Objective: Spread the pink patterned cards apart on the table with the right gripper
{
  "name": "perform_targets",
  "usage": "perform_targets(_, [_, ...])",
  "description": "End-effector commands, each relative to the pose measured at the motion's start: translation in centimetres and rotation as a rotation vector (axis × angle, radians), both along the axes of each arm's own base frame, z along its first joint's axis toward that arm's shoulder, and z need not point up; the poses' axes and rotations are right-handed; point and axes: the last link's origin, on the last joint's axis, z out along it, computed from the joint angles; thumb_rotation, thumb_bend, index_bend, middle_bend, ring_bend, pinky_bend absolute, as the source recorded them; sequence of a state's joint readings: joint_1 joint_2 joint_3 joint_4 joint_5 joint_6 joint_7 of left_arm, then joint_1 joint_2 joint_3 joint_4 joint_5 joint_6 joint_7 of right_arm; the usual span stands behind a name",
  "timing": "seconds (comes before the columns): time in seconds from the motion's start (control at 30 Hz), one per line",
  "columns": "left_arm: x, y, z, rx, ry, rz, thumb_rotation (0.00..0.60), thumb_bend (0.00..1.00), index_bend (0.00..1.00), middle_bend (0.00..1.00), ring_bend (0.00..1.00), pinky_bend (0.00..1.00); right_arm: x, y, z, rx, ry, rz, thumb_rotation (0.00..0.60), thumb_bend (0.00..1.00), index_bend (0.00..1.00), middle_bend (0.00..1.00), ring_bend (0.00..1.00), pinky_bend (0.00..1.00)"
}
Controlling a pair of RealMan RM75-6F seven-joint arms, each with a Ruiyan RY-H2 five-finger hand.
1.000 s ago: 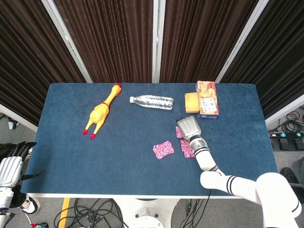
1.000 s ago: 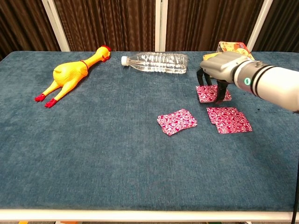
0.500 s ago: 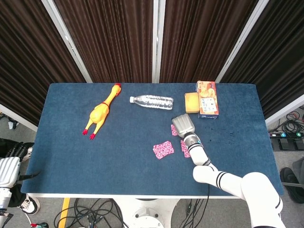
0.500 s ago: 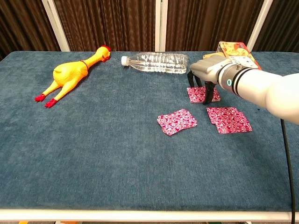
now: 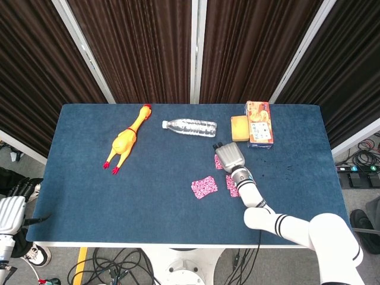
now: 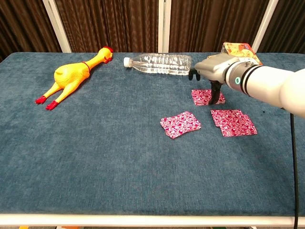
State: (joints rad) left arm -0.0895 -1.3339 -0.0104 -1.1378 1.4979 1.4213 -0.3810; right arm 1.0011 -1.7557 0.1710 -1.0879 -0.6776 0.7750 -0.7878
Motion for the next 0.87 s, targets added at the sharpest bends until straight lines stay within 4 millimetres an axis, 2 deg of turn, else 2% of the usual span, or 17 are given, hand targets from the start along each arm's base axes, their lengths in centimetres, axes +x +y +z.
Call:
perform_targets(0.03, [0.0, 0.0, 0.0, -0.001, 0.001, -0.001, 0.600, 0.03, 0.16, 0.15, 0.06, 0.18, 0.5, 0.6, 2.3, -0.042, -0.039, 0.030, 0.600, 0.07, 0.17, 0.21, 0.86, 0.96])
perform_targets(0.17, [0.2, 0.0, 0.0, 0.002, 0.002, -0.005, 0.600, 0.03, 0.16, 0.15, 0.06, 0.18, 0.6, 3.0, 5.9, -0.094, -0.109, 0.095, 0.600, 0.07, 0.18, 0.24, 0.84, 0.94])
perform_targets(0.23, [0.2, 0.0, 0.1, 0.004, 0.002, -0.006, 0.600, 0.03, 0.16, 0.15, 0.06, 0.18, -0.1, 5.1, 8.2, -0.137, -0.130, 0.147, 0.600, 0.08, 0.18, 0.25, 0.82, 0.92])
perform_targets(0.3, [0.3, 0.1, 0.1, 0.006, 0.001, -0.007, 0.600, 0.03, 0.16, 0.15, 0.06, 0.18, -1.6, 7.5, 10.3, -0.184, -0.112, 0.207, 0.600, 0.08, 0.18, 0.25, 0.74, 0.84])
perform_targets(0.37, [0.4, 0.1, 0.1, 0.005, -0.002, -0.007, 0.600, 0.03, 0.16, 0.15, 0.06, 0.18, -3.4, 9.7, 11.8, -0.228, -0.090, 0.242, 0.600, 0.07, 0.18, 0.22, 0.57, 0.69])
perform_targets(0.43, [0.5, 0.1, 0.1, 0.004, -0.004, -0.011, 0.600, 0.03, 0.16, 0.15, 0.06, 0.18, -5.8, 12.0, 13.2, -0.271, -0.074, 0.248, 0.600, 0.07, 0.17, 0.19, 0.46, 0.57])
perform_targets(0.5, [0.6, 0.1, 0.1, 0.005, -0.004, -0.015, 0.600, 0.03, 0.16, 0.15, 0.06, 0.18, -8.3, 14.1, 14.0, -0.287, -0.081, 0.222, 0.600, 0.04, 0.12, 0.16, 0.20, 0.27])
perform_targets(0.53, [0.6, 0.1, 0.1, 0.006, -0.004, -0.015, 0.600, 0.03, 0.16, 0.15, 0.06, 0.18, -9.4, 15.0, 14.2, -0.291, -0.085, 0.208, 0.600, 0.03, 0.09, 0.14, 0.11, 0.14])
perform_targets(0.57, [0.6, 0.1, 0.1, 0.006, -0.004, -0.015, 0.600, 0.03, 0.16, 0.15, 0.06, 0.18, -10.5, 15.7, 14.3, -0.297, -0.087, 0.191, 0.600, 0.02, 0.05, 0.11, 0.04, 0.05])
perform_targets(0.6, [0.6, 0.1, 0.1, 0.003, -0.003, -0.015, 0.600, 0.03, 0.16, 0.15, 0.06, 0.18, -11.8, 16.6, 14.5, -0.310, -0.087, 0.168, 0.600, 0.01, 0.02, 0.07, 0.00, 0.00])
perform_targets(0.7, [0.9, 0.2, 0.1, 0.004, -0.001, -0.023, 0.600, 0.03, 0.16, 0.15, 0.06, 0.18, -14.2, 18.3, 14.9, -0.359, -0.112, 0.119, 0.600, 0.00, 0.00, 0.00, 0.00, 0.00])
perform_targets(0.87, [1.1, 0.2, 0.0, -0.002, 0.007, -0.029, 0.600, 0.03, 0.16, 0.15, 0.06, 0.18, -16.5, 19.4, 15.3, -0.413, -0.139, 0.070, 0.600, 0.00, 0.00, 0.00, 0.00, 0.00])
